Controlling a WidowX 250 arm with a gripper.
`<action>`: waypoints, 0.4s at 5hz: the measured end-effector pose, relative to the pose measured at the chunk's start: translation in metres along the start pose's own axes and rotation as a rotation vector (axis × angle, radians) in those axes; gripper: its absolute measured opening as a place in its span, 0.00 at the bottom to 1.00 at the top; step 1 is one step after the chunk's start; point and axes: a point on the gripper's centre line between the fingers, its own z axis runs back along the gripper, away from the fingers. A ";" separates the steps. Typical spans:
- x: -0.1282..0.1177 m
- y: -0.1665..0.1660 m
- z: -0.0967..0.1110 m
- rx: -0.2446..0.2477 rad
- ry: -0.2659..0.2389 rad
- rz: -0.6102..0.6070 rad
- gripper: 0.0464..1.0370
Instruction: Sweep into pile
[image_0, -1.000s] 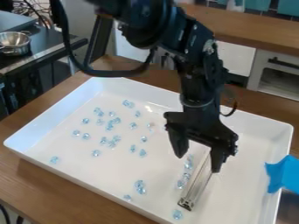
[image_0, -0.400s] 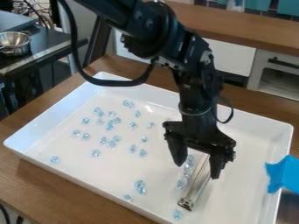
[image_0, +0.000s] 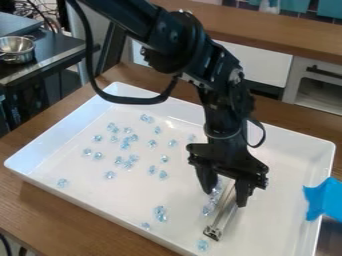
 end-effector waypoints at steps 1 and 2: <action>-0.002 -0.001 0.001 -0.011 0.014 -0.001 0.36; -0.006 0.007 0.005 -0.019 0.033 0.023 0.33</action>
